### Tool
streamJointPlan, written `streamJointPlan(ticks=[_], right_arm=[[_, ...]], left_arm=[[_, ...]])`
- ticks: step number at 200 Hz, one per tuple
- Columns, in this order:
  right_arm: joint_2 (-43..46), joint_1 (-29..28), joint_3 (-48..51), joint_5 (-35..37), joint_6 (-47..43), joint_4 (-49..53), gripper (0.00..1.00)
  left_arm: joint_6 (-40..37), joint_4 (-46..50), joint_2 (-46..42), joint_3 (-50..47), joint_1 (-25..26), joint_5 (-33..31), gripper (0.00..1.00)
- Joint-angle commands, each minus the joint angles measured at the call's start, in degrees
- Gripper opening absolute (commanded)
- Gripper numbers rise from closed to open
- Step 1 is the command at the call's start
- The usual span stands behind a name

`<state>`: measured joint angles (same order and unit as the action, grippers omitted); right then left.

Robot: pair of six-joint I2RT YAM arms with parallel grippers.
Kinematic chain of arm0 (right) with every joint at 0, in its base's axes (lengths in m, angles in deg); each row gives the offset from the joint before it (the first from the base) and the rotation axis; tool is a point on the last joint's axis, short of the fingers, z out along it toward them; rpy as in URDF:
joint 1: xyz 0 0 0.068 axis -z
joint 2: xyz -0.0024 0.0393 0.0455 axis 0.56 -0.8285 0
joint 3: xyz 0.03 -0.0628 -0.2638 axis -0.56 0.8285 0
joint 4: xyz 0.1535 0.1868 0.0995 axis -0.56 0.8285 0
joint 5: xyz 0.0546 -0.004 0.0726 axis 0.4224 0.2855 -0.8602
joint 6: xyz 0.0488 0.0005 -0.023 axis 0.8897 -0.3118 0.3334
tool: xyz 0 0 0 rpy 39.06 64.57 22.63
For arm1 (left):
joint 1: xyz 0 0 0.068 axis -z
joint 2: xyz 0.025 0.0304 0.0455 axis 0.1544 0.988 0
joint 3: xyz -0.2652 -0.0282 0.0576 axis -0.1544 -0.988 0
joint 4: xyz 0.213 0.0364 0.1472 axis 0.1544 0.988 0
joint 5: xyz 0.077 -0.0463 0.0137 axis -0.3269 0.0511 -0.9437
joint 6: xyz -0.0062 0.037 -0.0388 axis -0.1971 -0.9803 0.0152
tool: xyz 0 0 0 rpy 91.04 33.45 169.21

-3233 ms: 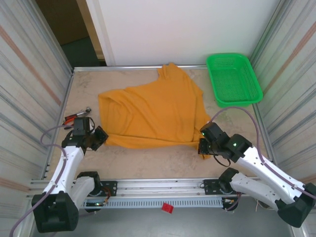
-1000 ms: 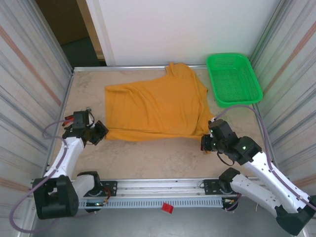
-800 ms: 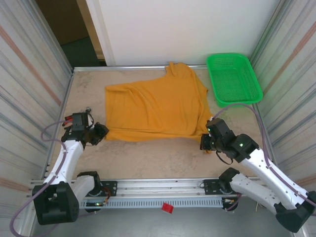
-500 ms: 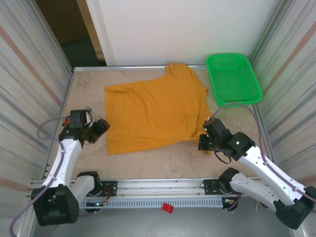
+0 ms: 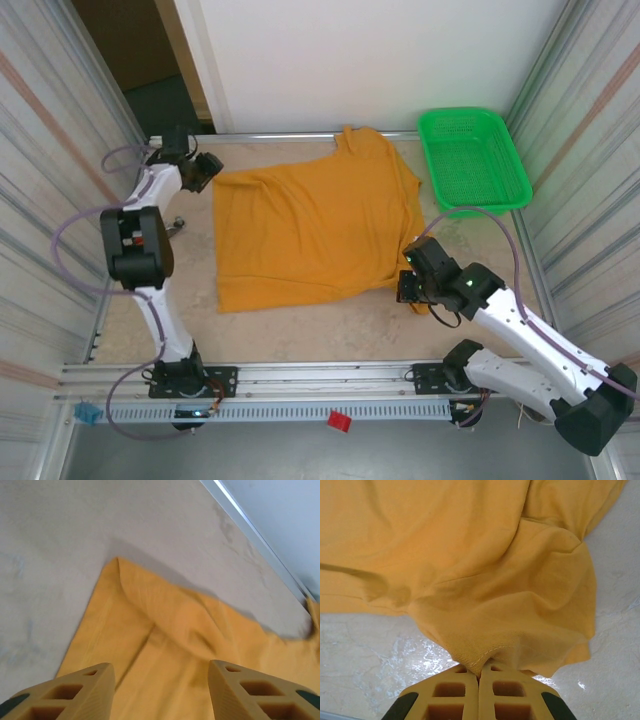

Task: Fold the inside-out t-shirt

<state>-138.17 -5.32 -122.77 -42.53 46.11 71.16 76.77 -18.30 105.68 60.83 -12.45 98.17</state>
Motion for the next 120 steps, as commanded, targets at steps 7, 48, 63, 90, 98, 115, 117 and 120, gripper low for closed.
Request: streamJointPlan(ticks=[7, 48, 63, 90, 98, 115, 117, 120], right_arm=[[-1.34, -0.4, 0.57, 1.96, 1.24, -0.44, 0.0], [-2.83, -0.29, -0.05, 2.81, 1.86, -0.32, 0.0], [-3.11, -0.18, -0.16, 3.1, 2.01, -0.13, 0.0], [-3.53, -0.01, -0.41, 3.39, 1.89, -0.01, 0.0], [-3.69, 0.01, -0.54, 3.3, 1.84, -0.06, 0.0], [-4.02, 0.25, -0.51, 3.3, 1.46, -0.1, 0.0], [-4.0, 0.22, -0.51, 3.3, 1.45, -0.13, 0.0], [-4.12, 0.26, -0.55, 3.21, 1.37, -0.1, 0.0]], left_arm=[[5.09, 5.69, 9.21, 11.97, 1.26, -5.78, 0.48], [7.75, 9.73, 17.6, 20.61, 1.57, -9.11, 0.45], [8.03, 9.81, 17.8, 20.07, 1.98, -11.06, 0.44], [8.33, 8.22, 16.91, 17.39, 2.17, -12.21, 0.43], [8.26, 8.11, 16.9, 17.08, 2.17, -12.21, 0.43], [8.03, 7.67, 16.98, 16.82, 2.25, -12.17, 0.42], [8.0, 7.5, 17.03, 16.79, 2.25, -12.09, 0.42], [7.94, 7.2, 17.08, 16.97, 2.3, -11.98, 0.42]])
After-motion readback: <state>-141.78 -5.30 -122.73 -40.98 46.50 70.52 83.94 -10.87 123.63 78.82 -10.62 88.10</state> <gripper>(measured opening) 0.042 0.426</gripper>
